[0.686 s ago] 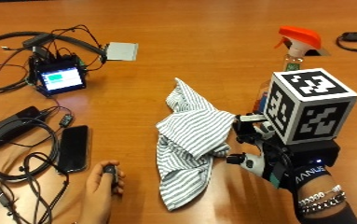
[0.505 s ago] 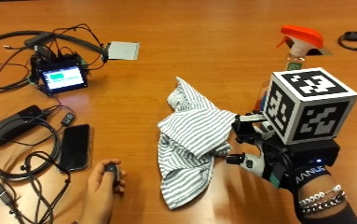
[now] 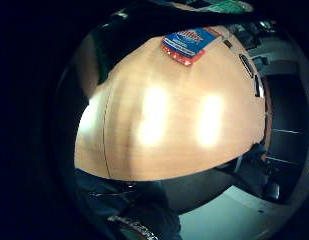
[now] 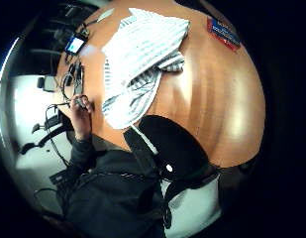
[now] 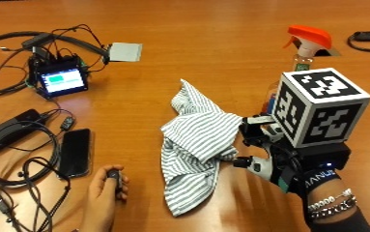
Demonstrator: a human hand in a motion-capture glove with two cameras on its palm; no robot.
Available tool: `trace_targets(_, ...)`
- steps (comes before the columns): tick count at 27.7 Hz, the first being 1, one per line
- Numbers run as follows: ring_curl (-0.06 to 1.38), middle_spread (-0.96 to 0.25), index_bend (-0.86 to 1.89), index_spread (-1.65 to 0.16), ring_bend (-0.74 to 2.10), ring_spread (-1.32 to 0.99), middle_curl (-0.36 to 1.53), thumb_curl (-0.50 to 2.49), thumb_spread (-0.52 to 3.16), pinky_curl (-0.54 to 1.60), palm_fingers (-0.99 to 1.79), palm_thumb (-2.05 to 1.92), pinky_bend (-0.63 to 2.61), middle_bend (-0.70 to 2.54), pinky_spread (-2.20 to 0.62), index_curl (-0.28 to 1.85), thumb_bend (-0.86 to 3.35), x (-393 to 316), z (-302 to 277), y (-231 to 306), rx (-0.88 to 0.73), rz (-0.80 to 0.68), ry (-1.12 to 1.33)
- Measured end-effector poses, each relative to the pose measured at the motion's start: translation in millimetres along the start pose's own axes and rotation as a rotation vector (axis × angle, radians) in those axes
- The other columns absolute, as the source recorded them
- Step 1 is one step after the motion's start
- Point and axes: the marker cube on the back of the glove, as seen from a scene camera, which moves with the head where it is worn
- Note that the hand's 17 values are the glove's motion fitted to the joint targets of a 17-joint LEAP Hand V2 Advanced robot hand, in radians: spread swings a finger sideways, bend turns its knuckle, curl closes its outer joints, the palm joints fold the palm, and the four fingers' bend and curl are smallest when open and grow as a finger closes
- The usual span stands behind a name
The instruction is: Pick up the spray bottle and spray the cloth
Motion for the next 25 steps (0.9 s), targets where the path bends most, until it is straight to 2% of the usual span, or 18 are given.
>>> trace_targets(6, 0.21, -0.05, 0.17, -0.45, 0.37, -0.01, 0.23, 0.17, 1.05, 0.24, 0.38, 0.34, 0.37, 0.20, 0.31, 0.21, 0.05, -21.6, -10.8, -19.6, 0.055, -0.058, -0.005)
trace_targets(12, 0.22, -0.06, 0.16, -0.44, 0.37, -0.02, 0.26, 0.19, 1.10, 0.26, 0.44, 0.38, 0.35, 0.22, 0.30, 0.23, 0.04, -38.1, -23.6, -49.1, 0.170, -0.056, -0.073)
trace_targets(17, 0.24, -0.07, 0.17, -0.40, 0.39, -0.06, 0.28, 0.21, 1.13, 0.26, 0.61, 0.43, 0.33, 0.24, 0.28, 0.25, 0.04, -31.1, -24.8, -72.9, 0.300, 0.026, -0.158)
trace_targets(25, 0.26, -0.07, 0.18, -0.37, 0.35, -0.07, 0.30, 0.24, 1.15, 0.29, 0.68, 0.50, 0.33, 0.20, 0.25, 0.29, 0.03, 0.7, -33.3, -96.7, 0.456, 0.228, -0.229)
